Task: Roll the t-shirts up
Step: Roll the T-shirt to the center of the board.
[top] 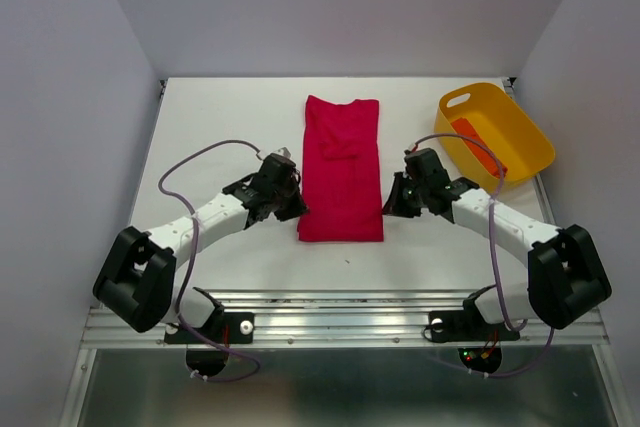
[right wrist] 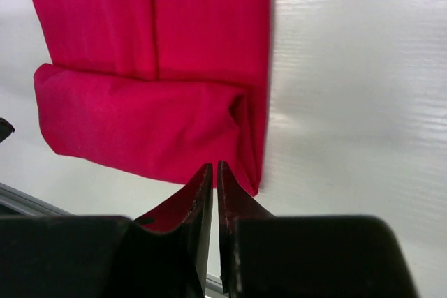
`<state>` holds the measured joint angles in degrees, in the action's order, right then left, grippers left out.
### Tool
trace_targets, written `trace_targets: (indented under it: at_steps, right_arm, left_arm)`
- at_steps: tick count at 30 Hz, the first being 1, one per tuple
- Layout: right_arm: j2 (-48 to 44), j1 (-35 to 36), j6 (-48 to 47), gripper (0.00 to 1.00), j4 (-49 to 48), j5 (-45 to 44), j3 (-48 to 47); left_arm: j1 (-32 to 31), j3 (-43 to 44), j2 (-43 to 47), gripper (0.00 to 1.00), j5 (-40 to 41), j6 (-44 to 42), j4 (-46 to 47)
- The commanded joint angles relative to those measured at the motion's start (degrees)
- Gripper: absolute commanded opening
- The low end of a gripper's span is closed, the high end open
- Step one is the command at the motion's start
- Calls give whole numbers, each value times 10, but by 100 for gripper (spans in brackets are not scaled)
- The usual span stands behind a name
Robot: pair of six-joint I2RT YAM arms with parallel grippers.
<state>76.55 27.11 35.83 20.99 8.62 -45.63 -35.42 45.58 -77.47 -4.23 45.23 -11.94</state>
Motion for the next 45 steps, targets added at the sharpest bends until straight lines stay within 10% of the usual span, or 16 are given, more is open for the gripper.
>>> trace_targets:
  at_steps: [1,19,30,41,45]
  right_arm:
    - [39,23,-8,11,-34,7,-49]
    - [166,36,-1,4,-57,-126,-32]
    - [55,36,-6,4,-21,-112,-38]
    - [-54,36,58,42,-7,-68,58]
    - [-65,36,88,51,-41,-44,97]
  left_arm:
    - [-2,37,-37,0,2,-15,25]
    - [-2,56,-167,0,-8,-35,89]
    - [-2,52,-71,0,26,-37,47]
    - [-2,-66,61,71,-2,-1,60]
    - [-1,-114,74,76,-20,15,88]
